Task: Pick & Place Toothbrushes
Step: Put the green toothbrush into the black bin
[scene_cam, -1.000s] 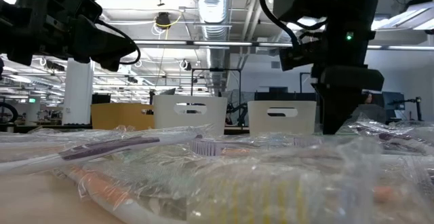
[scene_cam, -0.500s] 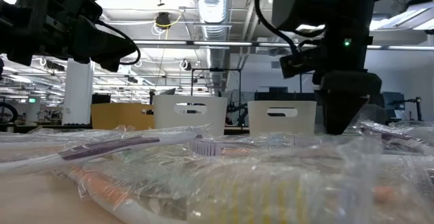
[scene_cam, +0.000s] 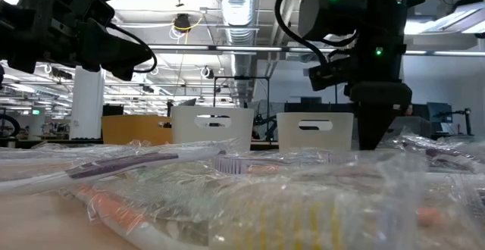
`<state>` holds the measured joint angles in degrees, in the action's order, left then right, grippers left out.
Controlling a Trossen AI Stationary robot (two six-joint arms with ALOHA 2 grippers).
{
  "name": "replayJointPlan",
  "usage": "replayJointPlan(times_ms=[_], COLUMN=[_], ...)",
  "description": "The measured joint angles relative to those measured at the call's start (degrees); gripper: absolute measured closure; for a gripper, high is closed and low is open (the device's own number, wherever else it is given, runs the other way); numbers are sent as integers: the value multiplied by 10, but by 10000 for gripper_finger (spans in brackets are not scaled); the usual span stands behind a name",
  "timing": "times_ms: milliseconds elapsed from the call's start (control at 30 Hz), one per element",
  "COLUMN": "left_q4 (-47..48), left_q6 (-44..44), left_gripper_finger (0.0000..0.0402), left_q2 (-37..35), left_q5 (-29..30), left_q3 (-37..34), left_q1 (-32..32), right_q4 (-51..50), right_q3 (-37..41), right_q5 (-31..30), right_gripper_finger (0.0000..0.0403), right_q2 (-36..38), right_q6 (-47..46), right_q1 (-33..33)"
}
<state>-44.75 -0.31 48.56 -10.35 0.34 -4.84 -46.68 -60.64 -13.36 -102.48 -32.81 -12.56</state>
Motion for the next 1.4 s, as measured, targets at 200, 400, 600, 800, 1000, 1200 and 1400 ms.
replayJointPlan(times_ms=[200, 400, 600, 800, 1000, 1200, 1400], left_q4=[0, 0, 0, 0, 0, 0, 0], left_q6=[14, 14, 2, 3, 4, 5, 5], left_gripper_finger=[315, 315, 315, 315, 315, 315, 315], left_q2=[0, 0, 0, 0, 0, 0, 0], left_q5=[0, 0, 0, 0, 0, 0, 0], left_q3=[0, 0, 0, 0, 0, 0, 0], left_q1=[0, 0, 0, 0, 0, 0, 0], right_q4=[-5, -14, -34, -110, -201, -298, -405], right_q3=[0, -10, -51, -113, -201, -279, -329], right_q5=[-14, -15, -43, -83, -146, -194, -233], right_gripper_finger=[392, 382, 385, 391, 387, 388, 388], right_q2=[0, 0, 0, 0, 0, 1, 1], right_q6=[4, 0, -1, -10, -13, -17, -85], right_q1=[0, -6, -27, -44, -54, -54, -53])
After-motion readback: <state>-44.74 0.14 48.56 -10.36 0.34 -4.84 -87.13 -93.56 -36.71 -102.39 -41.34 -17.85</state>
